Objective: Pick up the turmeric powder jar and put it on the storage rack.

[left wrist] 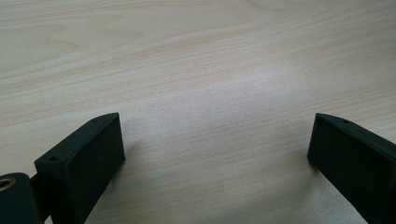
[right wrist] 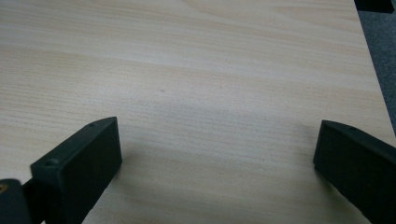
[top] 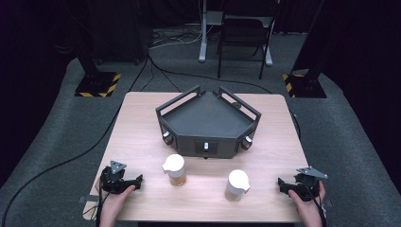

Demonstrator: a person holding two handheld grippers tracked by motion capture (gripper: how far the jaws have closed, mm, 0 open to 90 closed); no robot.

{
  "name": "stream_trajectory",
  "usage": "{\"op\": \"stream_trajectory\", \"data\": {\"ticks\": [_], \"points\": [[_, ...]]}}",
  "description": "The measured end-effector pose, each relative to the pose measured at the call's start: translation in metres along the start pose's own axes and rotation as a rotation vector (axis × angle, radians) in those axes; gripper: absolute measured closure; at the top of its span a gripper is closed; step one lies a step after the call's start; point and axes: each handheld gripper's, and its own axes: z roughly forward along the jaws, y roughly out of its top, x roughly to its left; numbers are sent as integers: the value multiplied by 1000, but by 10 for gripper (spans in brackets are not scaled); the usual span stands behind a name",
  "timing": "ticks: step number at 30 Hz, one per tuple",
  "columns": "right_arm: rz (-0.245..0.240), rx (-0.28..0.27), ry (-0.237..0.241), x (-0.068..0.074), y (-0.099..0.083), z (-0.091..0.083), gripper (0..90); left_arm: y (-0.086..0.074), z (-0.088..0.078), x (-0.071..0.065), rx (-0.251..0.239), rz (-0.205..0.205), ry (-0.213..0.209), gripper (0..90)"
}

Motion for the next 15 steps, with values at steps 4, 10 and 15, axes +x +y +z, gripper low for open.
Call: {"op": "stream_trajectory", "data": {"ticks": [4,10,15], "points": [[2,0,-2,1,0,0,0,0,0,0,0,0,0,36],[2,0,-2,0,0,0,0,1,0,0,2,0,-1,32],[-2,0,2,0,0,0,0,1,1,-1,2,-4,2,27]]}}
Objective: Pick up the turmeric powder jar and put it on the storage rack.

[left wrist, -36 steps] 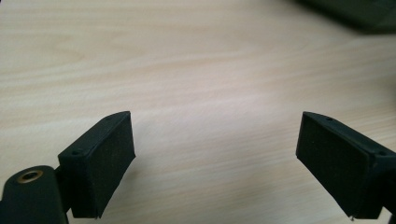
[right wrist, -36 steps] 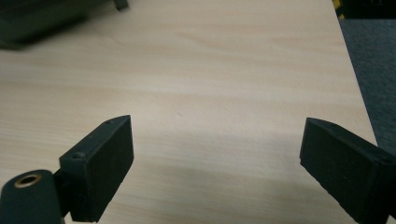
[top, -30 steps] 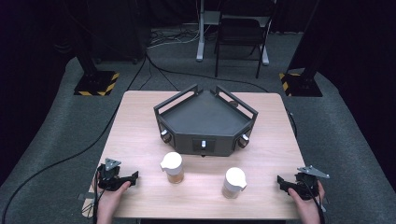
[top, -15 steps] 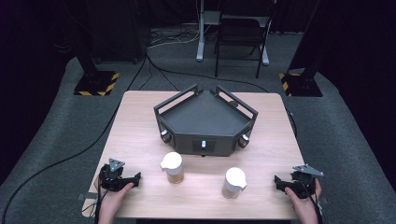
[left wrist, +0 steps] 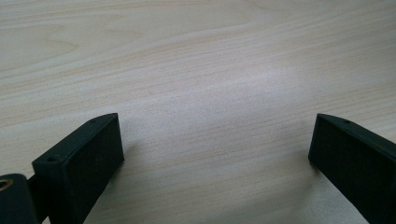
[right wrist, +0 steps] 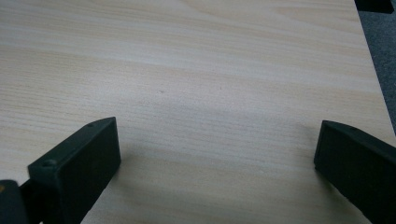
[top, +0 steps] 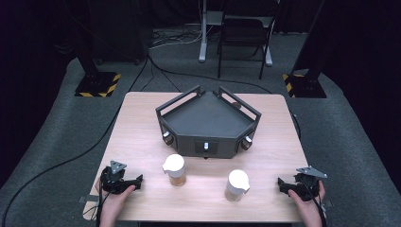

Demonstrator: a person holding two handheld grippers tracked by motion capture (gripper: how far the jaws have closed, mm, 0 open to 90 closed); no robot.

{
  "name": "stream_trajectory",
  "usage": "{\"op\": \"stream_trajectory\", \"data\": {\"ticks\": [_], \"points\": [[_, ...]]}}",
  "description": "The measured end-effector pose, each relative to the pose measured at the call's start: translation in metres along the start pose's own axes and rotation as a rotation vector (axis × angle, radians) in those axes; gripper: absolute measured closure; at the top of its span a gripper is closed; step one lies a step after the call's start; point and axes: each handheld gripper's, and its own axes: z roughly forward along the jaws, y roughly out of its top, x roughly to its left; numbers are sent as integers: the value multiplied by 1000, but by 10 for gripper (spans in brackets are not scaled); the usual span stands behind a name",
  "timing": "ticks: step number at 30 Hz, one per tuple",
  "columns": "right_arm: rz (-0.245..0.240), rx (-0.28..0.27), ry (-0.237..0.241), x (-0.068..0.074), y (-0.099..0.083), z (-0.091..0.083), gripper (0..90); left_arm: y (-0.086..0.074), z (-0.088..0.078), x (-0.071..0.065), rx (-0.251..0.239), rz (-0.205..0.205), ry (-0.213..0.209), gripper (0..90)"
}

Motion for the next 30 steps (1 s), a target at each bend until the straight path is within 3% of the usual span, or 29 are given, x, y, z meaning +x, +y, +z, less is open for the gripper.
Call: {"op": "stream_trajectory", "data": {"ticks": [30], "points": [[1,-1,-2,0,1,1,0,1,1,5,3,15,-15,17]]}}
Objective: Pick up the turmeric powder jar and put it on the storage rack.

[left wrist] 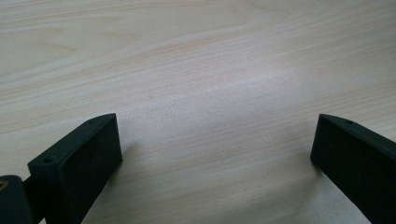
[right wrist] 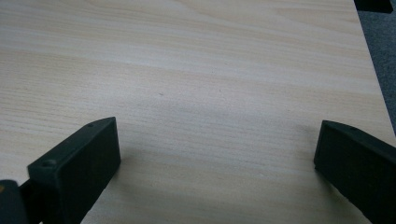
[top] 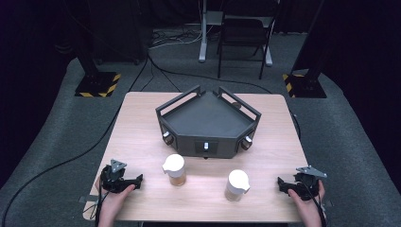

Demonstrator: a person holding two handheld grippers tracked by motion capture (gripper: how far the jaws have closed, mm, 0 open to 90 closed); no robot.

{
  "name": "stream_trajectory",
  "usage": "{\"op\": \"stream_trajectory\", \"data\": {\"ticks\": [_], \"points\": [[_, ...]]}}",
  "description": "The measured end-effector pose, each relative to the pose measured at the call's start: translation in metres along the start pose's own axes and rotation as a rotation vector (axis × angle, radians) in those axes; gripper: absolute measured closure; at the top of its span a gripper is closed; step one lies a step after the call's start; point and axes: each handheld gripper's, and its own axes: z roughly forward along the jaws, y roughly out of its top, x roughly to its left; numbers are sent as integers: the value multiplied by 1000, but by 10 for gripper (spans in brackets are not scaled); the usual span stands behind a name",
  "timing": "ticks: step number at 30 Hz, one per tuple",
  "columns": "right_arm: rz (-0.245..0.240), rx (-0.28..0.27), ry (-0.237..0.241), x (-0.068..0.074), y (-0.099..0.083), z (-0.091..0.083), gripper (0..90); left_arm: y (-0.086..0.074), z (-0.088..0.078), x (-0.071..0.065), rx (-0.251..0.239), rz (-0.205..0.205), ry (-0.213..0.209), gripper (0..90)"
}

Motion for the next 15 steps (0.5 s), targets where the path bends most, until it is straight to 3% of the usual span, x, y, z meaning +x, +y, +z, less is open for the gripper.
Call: {"op": "stream_trajectory", "data": {"ticks": [15], "points": [[0,0,0,0,0,0,0,0,0,1,-2,-3,-2,20]]}}
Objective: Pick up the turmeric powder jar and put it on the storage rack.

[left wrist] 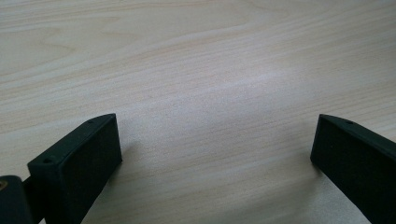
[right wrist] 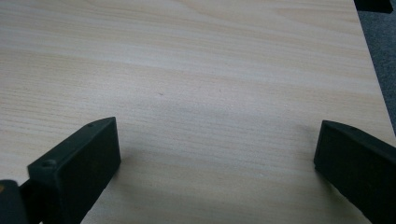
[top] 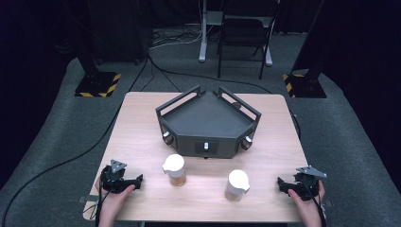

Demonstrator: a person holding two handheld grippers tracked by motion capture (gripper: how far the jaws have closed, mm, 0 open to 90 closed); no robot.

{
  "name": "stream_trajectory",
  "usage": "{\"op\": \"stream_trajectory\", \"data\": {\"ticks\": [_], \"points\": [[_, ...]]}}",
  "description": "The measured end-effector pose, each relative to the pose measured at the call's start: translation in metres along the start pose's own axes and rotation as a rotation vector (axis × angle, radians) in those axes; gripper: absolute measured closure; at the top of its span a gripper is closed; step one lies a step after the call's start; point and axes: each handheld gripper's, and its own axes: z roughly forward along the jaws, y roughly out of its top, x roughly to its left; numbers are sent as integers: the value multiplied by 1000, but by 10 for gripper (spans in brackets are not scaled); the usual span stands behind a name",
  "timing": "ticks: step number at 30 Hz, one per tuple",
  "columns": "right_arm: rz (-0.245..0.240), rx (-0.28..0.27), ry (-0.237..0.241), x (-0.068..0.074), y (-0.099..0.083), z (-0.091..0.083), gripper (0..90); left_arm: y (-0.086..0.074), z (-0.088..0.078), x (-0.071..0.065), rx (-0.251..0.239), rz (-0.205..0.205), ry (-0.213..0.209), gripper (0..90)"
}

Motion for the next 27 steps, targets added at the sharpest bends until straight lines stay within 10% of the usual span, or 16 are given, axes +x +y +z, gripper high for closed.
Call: {"op": "stream_trajectory", "data": {"ticks": [15,27], "points": [[0,0,0,0,0,0,0,-12,-18,16,-108,-41,-118,74],[0,0,0,0,0,0,0,-6,-32,9,-174,6,-204,81]]}}
